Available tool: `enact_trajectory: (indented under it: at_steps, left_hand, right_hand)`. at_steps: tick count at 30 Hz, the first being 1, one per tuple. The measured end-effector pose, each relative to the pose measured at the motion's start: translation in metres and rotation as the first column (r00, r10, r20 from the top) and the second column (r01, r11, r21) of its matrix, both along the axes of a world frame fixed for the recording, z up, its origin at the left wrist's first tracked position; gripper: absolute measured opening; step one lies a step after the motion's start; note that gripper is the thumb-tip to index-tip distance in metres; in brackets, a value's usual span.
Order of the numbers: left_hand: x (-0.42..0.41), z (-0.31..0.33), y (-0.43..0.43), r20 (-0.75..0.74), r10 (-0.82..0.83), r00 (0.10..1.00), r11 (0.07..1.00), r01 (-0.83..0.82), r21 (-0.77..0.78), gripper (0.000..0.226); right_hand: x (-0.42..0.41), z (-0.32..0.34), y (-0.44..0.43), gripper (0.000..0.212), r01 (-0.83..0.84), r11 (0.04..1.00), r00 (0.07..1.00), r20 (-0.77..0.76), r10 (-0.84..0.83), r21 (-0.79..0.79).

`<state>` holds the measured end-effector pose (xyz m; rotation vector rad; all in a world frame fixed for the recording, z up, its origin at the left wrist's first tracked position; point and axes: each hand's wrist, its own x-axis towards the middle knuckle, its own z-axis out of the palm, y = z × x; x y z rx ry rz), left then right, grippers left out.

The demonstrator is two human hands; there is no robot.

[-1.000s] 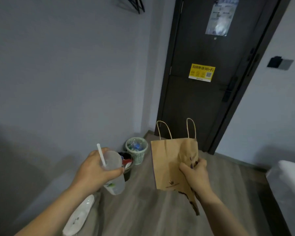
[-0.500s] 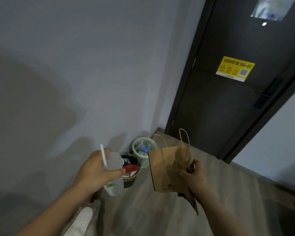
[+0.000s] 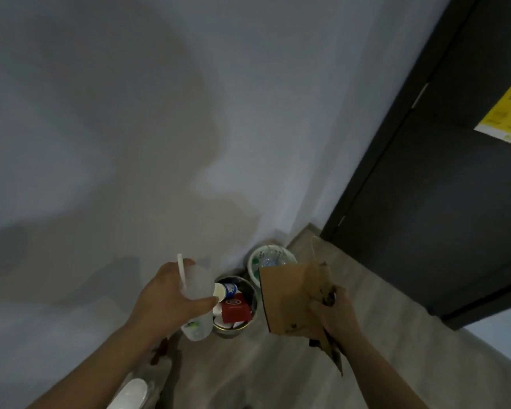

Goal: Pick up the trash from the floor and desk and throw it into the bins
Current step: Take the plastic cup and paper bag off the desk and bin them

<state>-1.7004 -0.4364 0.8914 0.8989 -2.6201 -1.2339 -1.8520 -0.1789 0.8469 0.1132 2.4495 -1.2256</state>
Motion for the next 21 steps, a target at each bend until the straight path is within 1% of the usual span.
enact_trajectory:
  at_steps: [5,7,9,12,17,19,21]
  left_hand:
    - [-0.053,-0.032,-0.013,0.077,0.059,0.995,0.997,-0.062,0.038,0.08]
    - [-0.071,-0.046,-0.021,0.095,0.063,0.993,0.997,-0.067,0.035,0.079]
    - [-0.09,-0.059,-0.03,0.12,0.065,0.991,0.997,-0.07,0.038,0.077]
    - [-0.117,-0.085,-0.045,0.185,0.049,0.982,0.998,-0.057,0.038,0.074]
    - [-0.151,-0.138,-0.069,0.295,0.015,0.955,0.995,-0.044,0.095,0.079]
    - [-0.165,-0.162,-0.076,0.323,-0.007,0.946,0.997,-0.02,0.08,0.08]
    - [-0.179,-0.189,-0.081,0.359,-0.031,0.933,0.999,0.016,0.046,0.085]
  right_hand:
    - [-0.062,-0.035,-0.022,0.051,-0.077,0.995,0.989,0.128,0.068,0.07]
    - [-0.079,-0.052,-0.034,0.057,-0.093,0.991,0.982,0.176,0.074,0.101]
    - [-0.093,-0.069,-0.046,0.058,-0.127,0.984,0.974,0.204,0.1,0.123]
    - [-0.112,-0.1,-0.065,0.059,-0.163,0.972,0.958,0.263,0.115,0.168]
    - [-0.14,-0.154,-0.1,0.063,-0.204,0.953,0.929,0.35,0.117,0.223]
    - [-0.152,-0.181,-0.112,0.064,-0.233,0.94,0.919,0.373,0.128,0.25]
    - [-0.163,-0.211,-0.123,0.074,-0.273,0.919,0.904,0.403,0.144,0.285]
